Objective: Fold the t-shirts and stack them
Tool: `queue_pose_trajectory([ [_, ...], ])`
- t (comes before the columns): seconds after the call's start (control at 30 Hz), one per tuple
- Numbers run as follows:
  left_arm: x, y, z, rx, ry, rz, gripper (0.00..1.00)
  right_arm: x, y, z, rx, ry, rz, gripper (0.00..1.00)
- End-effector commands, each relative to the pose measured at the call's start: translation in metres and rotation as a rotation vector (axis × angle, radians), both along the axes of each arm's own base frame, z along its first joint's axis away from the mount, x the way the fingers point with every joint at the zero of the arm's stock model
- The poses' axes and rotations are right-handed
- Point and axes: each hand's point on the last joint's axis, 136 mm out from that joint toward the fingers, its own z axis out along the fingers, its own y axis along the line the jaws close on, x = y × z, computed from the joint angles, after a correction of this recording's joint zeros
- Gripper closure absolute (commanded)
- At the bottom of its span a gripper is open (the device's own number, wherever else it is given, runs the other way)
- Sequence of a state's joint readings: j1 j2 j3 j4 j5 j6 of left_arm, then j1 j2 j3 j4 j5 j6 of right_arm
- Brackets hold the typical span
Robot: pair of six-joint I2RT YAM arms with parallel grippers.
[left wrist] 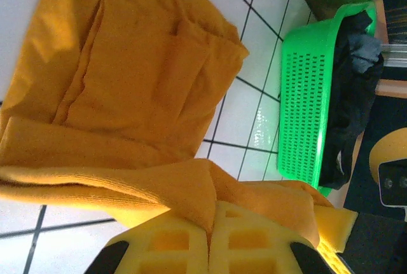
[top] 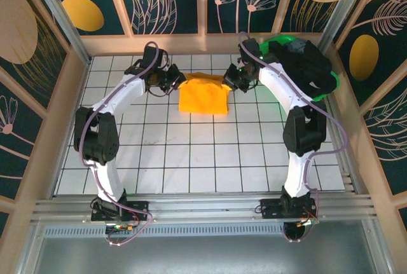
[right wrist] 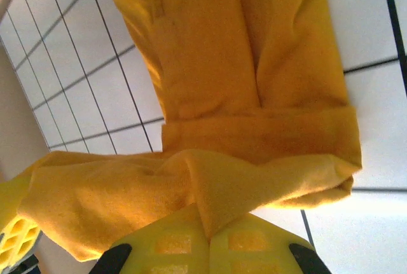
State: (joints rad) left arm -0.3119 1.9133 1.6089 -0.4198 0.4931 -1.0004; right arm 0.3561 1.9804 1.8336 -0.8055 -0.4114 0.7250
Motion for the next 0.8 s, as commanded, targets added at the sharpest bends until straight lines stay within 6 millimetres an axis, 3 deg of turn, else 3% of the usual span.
queue_pose_trajectory([
  [0.0,0.021,0.0,0.009,-0.015,-0.028,0.012,1.0,0.02,-0.008,0.005,-0.002,-0.009,-0.046,1.0],
  [0.33,0.068,-0.004,-0.009,0.014,-0.038,0.024,1.0,0.067,-0.019,-0.008,0.026,-0.019,-0.087,1.0],
  [0.6,0.11,0.003,-0.058,0.051,-0.034,0.058,1.0,0.117,-0.022,-0.037,0.074,-0.059,-0.089,1.0],
  [0.63,0.117,0.004,-0.063,0.05,-0.038,0.065,1.0,0.122,-0.023,-0.043,0.08,-0.06,-0.088,0.97],
  [0.67,0.123,0.007,-0.067,0.051,-0.044,0.076,0.96,0.126,-0.026,-0.051,0.081,-0.053,-0.089,0.86],
  [0.73,0.135,0.01,-0.07,0.053,-0.064,0.092,0.69,0.134,-0.024,-0.055,0.118,-0.075,-0.053,0.62],
  [0.77,0.141,0.013,-0.064,0.064,-0.085,0.103,0.62,0.139,-0.021,-0.051,0.135,-0.104,-0.025,0.54],
])
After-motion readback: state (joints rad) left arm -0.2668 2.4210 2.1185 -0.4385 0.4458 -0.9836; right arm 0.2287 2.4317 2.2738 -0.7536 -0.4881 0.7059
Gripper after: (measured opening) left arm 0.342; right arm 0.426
